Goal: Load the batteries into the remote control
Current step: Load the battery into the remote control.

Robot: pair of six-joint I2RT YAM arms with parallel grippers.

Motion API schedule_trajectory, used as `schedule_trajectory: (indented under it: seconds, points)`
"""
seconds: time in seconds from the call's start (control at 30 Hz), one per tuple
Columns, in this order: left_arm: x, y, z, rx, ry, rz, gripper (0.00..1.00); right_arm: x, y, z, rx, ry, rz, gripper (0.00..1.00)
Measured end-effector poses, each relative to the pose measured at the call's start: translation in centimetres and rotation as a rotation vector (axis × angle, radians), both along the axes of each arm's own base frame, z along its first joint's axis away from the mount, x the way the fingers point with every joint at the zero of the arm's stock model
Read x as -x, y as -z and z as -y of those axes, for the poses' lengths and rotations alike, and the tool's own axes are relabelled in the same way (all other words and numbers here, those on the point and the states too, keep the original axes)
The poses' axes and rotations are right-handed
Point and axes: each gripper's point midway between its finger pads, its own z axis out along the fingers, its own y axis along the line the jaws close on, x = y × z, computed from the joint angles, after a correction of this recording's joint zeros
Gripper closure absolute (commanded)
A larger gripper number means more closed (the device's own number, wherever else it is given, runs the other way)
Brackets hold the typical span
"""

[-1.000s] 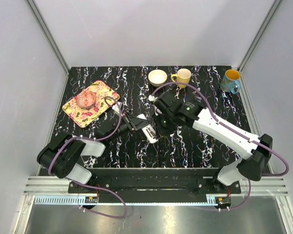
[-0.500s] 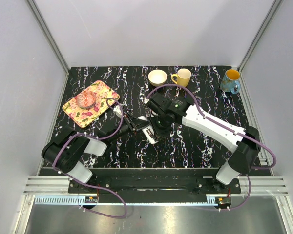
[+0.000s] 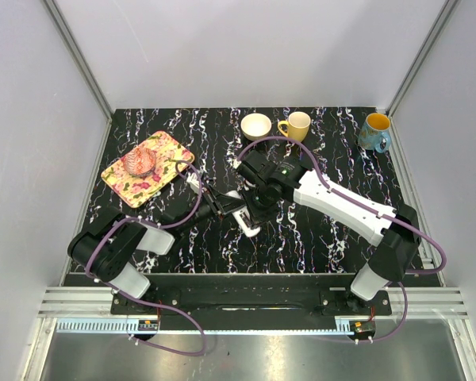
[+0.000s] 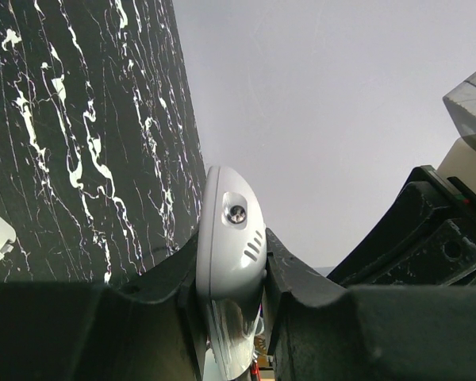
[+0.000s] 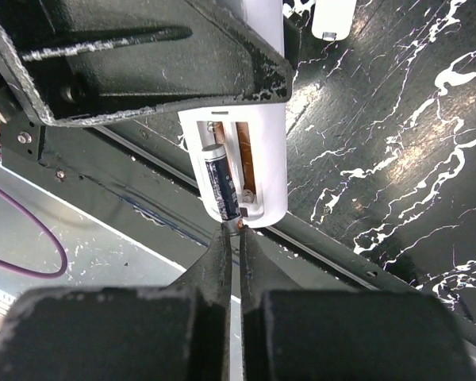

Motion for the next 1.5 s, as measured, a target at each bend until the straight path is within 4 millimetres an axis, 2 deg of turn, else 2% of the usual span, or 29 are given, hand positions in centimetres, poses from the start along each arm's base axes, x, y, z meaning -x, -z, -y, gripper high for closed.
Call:
schedule_trajectory:
  seconds: [1.0,1.27,1.5]
  points:
    - [0.8,-0.2,0.3,-0.023,-0.002,0.047,1.0,-0.3,1.2,-0.5,0.025,0.005,-0.028,1.0]
    - [1.3,-2.1,0.2,-0.046,-0.015,0.186,1.0,0.0,0.5,-0.7,0.012,0.003,-0.04,1.0]
    - [1.7,-2.6,0.7,-0.048,-0.014,0.22,1.0,0.4,0.2,-0.7,0.009,0.015,-0.067,1.0]
